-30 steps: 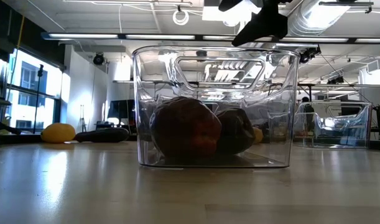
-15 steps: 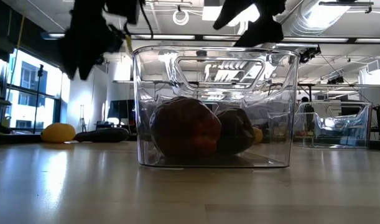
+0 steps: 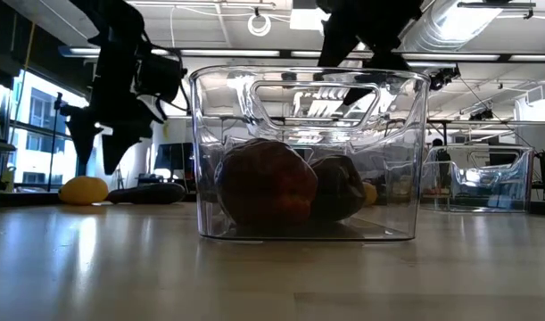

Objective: Sort produce into baskets
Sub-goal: Put the yellow lemon into the bottom left transparent bin

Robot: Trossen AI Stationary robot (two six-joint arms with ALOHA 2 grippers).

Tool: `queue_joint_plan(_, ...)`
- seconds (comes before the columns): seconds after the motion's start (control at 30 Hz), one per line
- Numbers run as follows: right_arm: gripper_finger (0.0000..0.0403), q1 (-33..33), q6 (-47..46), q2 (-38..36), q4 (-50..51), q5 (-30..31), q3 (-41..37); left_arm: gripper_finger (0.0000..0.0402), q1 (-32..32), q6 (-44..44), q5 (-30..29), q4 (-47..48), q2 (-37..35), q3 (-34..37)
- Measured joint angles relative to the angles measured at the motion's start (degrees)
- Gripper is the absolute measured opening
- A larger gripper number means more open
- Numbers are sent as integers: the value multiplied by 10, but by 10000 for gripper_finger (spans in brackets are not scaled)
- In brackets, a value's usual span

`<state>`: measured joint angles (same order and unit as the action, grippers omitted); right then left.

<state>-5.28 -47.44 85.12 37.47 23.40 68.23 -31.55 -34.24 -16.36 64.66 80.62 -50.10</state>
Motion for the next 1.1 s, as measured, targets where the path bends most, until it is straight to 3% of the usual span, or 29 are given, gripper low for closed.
queue_joint_plan(0.53, 339, 72, 141, 0, 3, -50, 0, 335, -86, -42, -34, -78, -2, 35)
queue_joint_plan(1.1, 339, 88, 145, 0, 13, -50, 0, 322, -112, -45, -1, -189, -2, 107)
